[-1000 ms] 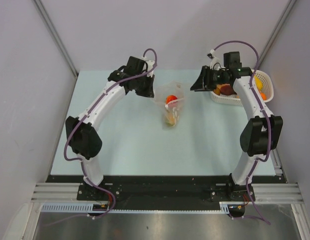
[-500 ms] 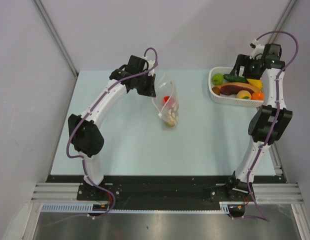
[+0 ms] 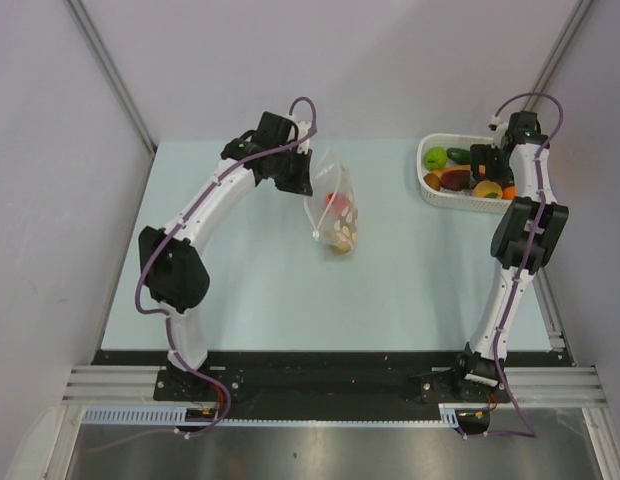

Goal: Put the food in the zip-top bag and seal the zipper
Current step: Pick up the fake fruit from the bin, then place the fake fruit in the zipper food storage bag.

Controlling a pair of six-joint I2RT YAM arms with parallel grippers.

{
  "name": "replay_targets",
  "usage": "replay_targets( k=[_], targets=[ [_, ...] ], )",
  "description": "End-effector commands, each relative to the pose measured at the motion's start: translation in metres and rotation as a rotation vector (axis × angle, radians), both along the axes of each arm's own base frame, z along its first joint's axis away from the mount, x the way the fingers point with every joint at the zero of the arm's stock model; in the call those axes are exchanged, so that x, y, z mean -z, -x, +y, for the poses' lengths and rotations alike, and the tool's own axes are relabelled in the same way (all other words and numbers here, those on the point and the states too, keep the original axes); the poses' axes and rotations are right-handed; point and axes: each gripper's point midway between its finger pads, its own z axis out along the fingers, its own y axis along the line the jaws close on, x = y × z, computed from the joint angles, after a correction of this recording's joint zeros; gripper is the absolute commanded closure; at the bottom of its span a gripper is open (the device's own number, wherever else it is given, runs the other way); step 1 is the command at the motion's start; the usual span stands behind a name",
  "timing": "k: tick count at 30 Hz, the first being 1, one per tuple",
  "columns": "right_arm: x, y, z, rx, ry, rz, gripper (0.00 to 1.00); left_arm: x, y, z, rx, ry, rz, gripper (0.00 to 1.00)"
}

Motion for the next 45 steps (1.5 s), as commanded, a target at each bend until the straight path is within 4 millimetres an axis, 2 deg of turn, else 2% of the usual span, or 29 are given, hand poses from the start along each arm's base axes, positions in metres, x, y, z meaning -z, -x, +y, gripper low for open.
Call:
replay_targets(
  k=[1,7,10,11,14,16,17,20,23,25,27,28,29,32,33,34,35,36,38,39,42,43,45],
  targets=[
    [0.001,-0.014,-0.006,-0.008,0.038,-0.022,0.00,-0.010,-0.006,-0.003,0.003,0.032,-0.018,1.00],
    [0.019,-0.014,0.011,-0.033,-0.035,0.002,0.01,-0.008,-0.007,-0.002,0.000,0.027,-0.016,1.00],
    [0.017,-0.016,0.016,-0.035,-0.061,-0.006,0.12,-0.014,-0.007,-0.005,0.011,0.049,-0.023,1.00],
    [0.014,-0.016,0.016,-0.032,-0.065,-0.013,0.21,-0.018,-0.004,-0.009,0.031,0.073,-0.019,1.00],
    [-0.005,-0.019,0.018,-0.029,-0.067,-0.057,0.37,-0.034,0.000,-0.016,0.058,0.127,-0.041,1.00],
    [-0.028,-0.022,0.018,-0.031,-0.072,-0.109,0.46,-0.046,0.006,-0.025,0.099,0.192,-0.042,1.00],
    [-0.036,-0.022,0.019,-0.023,-0.080,-0.125,0.56,-0.055,0.010,-0.028,0.114,0.220,-0.050,1.00],
    [-0.067,-0.022,0.027,-0.039,-0.106,-0.191,0.70,-0.069,0.016,-0.040,0.147,0.283,-0.058,1.00],
    [-0.103,-0.019,0.042,-0.065,-0.165,-0.263,0.78,-0.074,0.020,-0.049,0.166,0.298,-0.066,1.00],
    [-0.127,-0.016,0.065,-0.109,-0.271,-0.310,0.79,-0.068,0.020,-0.054,0.164,0.302,-0.043,1.00],
    [-0.163,-0.010,0.089,-0.157,-0.355,-0.377,0.79,-0.060,0.020,-0.058,0.153,0.310,-0.003,1.00],
    [-0.178,-0.005,0.111,-0.200,-0.456,-0.394,0.80,-0.057,0.020,-0.060,0.150,0.316,0.013,1.00],
    [-0.203,0.000,0.132,-0.236,-0.503,-0.433,0.80,-0.057,0.020,-0.061,0.151,0.327,0.025,1.00],
    [-0.235,0.016,0.182,-0.329,-0.639,-0.464,0.80,-0.057,0.021,-0.070,0.152,0.356,0.049,1.00],
    [-0.253,0.027,0.208,-0.388,-0.659,-0.483,0.80,-0.061,0.021,-0.074,0.158,0.368,0.041,1.00],
    [-0.257,0.036,0.225,-0.419,-0.696,-0.472,0.80,-0.063,0.022,-0.077,0.164,0.369,0.036,1.00],
    [-0.267,0.041,0.238,-0.459,-0.710,-0.492,0.80,-0.068,0.021,-0.079,0.168,0.371,0.020,1.00],
    [-0.281,0.056,0.261,-0.518,-0.728,-0.503,0.80,-0.070,0.025,-0.085,0.181,0.370,0.017,1.00],
    [-0.287,0.068,0.278,-0.563,-0.759,-0.499,0.80,-0.073,0.026,-0.090,0.191,0.369,0.002,1.00],
    [-0.297,0.085,0.302,-0.630,-0.787,-0.493,0.80,-0.071,0.027,-0.093,0.195,0.365,0.006,1.00],
    [-0.296,0.106,0.327,-0.687,-0.815,-0.460,0.80,-0.072,0.025,-0.096,0.188,0.371,0.004,1.00],
    [-0.291,0.110,0.333,-0.698,-0.817,-0.443,0.80,-0.072,0.024,-0.096,0.185,0.373,0.006,1.00],
    [-0.265,0.118,0.338,-0.712,-0.785,-0.382,0.80,-0.075,0.023,-0.096,0.177,0.378,-0.001,1.00]
  ],
)
